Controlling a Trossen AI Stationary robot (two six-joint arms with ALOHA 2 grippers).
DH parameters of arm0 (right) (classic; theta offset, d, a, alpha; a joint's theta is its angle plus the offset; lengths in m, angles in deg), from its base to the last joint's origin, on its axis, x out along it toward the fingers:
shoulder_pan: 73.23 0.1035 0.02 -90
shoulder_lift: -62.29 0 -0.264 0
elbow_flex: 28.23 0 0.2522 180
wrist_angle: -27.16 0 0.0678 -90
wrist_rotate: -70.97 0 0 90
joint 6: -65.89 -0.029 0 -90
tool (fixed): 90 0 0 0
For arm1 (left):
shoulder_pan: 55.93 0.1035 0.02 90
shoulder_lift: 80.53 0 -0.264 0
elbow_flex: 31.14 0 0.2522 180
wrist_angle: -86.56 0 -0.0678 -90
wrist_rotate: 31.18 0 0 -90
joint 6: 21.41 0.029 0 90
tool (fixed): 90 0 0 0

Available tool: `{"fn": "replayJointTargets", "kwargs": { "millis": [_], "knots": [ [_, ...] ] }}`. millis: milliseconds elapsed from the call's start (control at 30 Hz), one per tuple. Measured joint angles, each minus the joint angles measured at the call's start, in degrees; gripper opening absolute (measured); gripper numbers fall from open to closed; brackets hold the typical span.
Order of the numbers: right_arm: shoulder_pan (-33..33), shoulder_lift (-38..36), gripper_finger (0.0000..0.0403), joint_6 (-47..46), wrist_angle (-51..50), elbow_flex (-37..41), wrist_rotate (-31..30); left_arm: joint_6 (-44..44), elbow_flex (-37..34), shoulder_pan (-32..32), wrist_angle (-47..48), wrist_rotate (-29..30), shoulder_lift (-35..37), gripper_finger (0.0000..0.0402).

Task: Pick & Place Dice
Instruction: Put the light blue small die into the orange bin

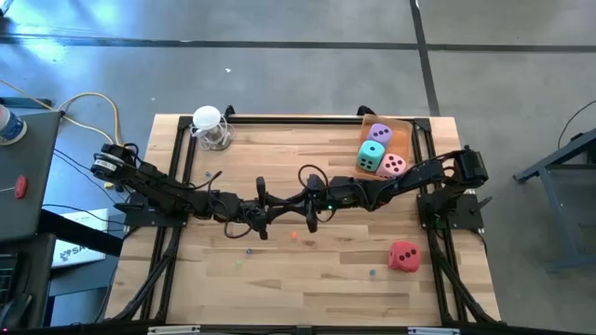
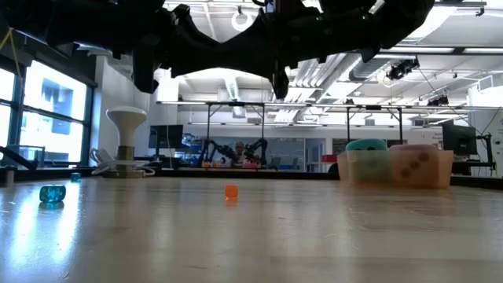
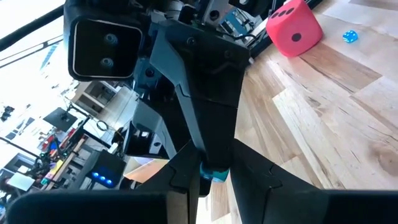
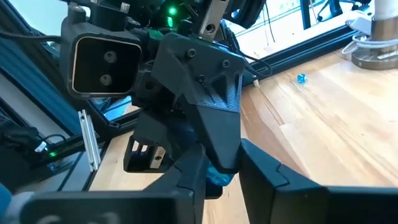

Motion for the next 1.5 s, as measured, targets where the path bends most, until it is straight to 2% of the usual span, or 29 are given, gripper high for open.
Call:
{"fn": "replayJointTargets", "kwargs": {
  "millis": [100,300,433,933,1300,1500],
  "knots": [
    [0.0,0.0,0.0053,0.7,-0.04,0.0,-0.02,0.1,-0.01,0.0,0.02,0.04,0.0,0.0067],
    [0.0,0.0,0.0067,0.73,-0.16,0.0,0.0,0.19,-0.01,0.0,0.02,0.0,0.01,0.0067],
    [-0.02,0.0,0.0053,1.08,-0.67,0.0,-0.09,0.18,-0.01,0.03,0.06,0.0,-0.01,0.0067],
    [-0.02,0.0,0.0053,3.29,-0.94,0.0,-0.2,3.61,-0.03,0.11,-0.33,0.0,0.01,0.0071],
    [-0.02,-0.09,0.0039,3.93,-1.72,-0.1,-0.27,3.16,-0.07,0.09,-0.2,-0.19,-0.01,0.017],
    [-0.06,-0.15,0.0038,3.72,-5.8,-0.2,-2.16,3.58,-0.07,0.04,-0.41,2.9,-0.06,0.0182]
  ]
}}
